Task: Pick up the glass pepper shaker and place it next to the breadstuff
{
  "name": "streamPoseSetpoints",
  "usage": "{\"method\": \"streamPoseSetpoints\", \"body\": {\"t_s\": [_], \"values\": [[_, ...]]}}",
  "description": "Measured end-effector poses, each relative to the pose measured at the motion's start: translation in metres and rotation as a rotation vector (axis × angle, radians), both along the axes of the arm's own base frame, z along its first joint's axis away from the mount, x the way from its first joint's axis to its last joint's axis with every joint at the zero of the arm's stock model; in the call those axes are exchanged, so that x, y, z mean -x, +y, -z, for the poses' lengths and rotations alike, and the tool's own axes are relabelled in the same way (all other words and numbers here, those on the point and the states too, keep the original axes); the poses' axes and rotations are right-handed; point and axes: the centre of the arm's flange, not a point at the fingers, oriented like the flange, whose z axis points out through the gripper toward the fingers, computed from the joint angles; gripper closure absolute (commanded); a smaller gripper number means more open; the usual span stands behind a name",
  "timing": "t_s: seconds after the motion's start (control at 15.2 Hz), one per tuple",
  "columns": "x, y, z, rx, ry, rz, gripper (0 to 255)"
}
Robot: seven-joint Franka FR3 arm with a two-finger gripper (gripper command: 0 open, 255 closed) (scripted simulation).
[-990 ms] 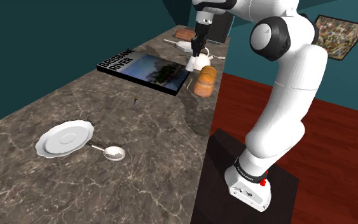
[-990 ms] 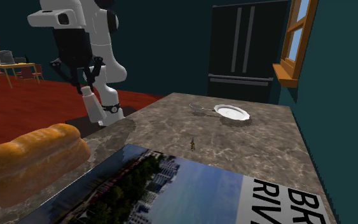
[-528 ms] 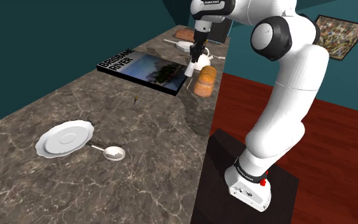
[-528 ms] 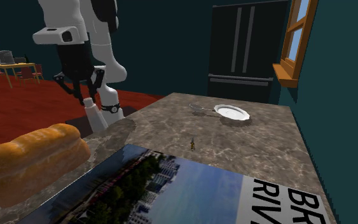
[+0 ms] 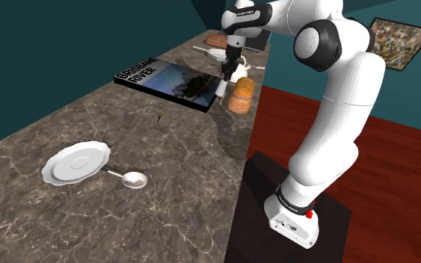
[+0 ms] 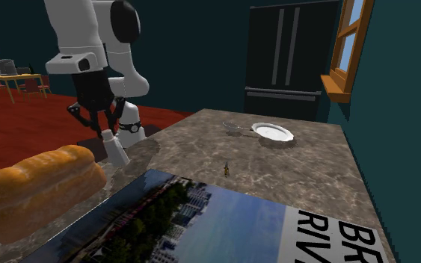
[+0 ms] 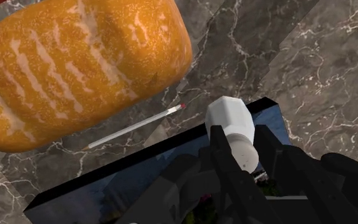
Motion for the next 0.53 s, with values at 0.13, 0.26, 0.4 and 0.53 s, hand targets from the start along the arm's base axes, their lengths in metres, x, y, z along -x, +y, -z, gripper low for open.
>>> {"method": "streamPoseSetpoints", "body": {"t_s": [0.13,0.26,0.4,0.53], "values": [[-0.001,-0.001,0.01,0.0,0.0,0.0,255],[0.0,-0.001,0.021,0.0,0.0,0.0,255],[0.001,-0.001,0.031,0.0,0.0,0.0,255],[0.001,-0.001,0.042,0.0,0.0,0.0,255]]}}
